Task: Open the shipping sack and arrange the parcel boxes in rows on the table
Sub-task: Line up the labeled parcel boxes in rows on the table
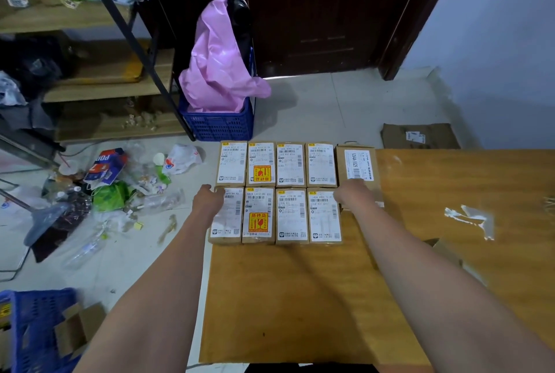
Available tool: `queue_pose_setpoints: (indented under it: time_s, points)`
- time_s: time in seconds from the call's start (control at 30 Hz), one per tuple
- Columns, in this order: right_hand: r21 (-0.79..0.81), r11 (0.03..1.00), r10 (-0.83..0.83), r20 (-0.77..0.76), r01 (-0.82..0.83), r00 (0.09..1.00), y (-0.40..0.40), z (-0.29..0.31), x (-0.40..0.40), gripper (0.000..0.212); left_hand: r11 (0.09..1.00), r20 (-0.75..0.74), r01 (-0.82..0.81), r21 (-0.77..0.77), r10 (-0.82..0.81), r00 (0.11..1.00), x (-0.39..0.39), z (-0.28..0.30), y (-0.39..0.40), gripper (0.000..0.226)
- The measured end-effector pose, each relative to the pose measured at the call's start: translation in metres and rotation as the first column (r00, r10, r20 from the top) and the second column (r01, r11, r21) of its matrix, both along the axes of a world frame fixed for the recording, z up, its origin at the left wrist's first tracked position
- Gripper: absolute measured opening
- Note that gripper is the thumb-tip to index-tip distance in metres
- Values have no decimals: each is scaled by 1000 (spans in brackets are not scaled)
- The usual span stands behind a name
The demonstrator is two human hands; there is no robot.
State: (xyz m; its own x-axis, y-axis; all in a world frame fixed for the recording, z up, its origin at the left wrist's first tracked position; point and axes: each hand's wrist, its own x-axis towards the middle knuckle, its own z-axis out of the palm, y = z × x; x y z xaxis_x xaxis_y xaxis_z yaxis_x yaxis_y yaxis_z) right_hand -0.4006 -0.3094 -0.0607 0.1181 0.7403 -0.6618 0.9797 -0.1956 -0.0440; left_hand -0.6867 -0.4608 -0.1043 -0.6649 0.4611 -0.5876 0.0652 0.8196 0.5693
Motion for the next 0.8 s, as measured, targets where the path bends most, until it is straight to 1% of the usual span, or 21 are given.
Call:
queue_pose_setpoints:
  time_s: [0.07, 0.13, 0.2, 0.3, 0.37, 0.43, 0.6, 0.7, 0.8]
  points:
    - [62, 998, -31, -44, 34, 999, 14, 2, 9, 76, 1000, -12, 7, -6, -7, 1000, -2, 1, 12, 62]
    - [118, 987, -103, -80, 112, 991, 30, -3, 22, 77, 1000, -35, 6, -17, -7, 999, -2, -2, 23, 61]
    - [140, 975, -160, -81, 170, 984, 47, -9, 35, 75, 1000, -48, 4, -27, -5, 999, -2, -4, 31, 60]
    - [91, 973, -204, -100, 214, 974, 68, -16, 51, 66, 999, -72, 3, -47, -7, 997, -3, -8, 40, 63]
    - [75, 975, -201, -119, 210, 972, 81, -24, 59, 58, 999, -77, 2, -51, -5, 997, -5, -11, 45, 64]
    - [71, 978, -185, -123, 195, 975, 90, -32, 65, 54, 999, -71, -4, -47, 1, 997, -9, -16, 49, 65]
    - [35, 980, -189, -150, 196, 971, 100, -48, 67, 67, 998, -38, -19, -64, 17, 999, -13, -23, 54, 65]
    - [-2, 975, -220, -176, 223, 960, 102, -57, 68, 67, 997, -19, -37, -73, 35, 999, -14, -27, 57, 63]
    - [-7, 968, -246, -198, 249, 949, 103, -65, 69, 67, 997, 6, -40, -68, 40, 999, -12, -30, 59, 53]
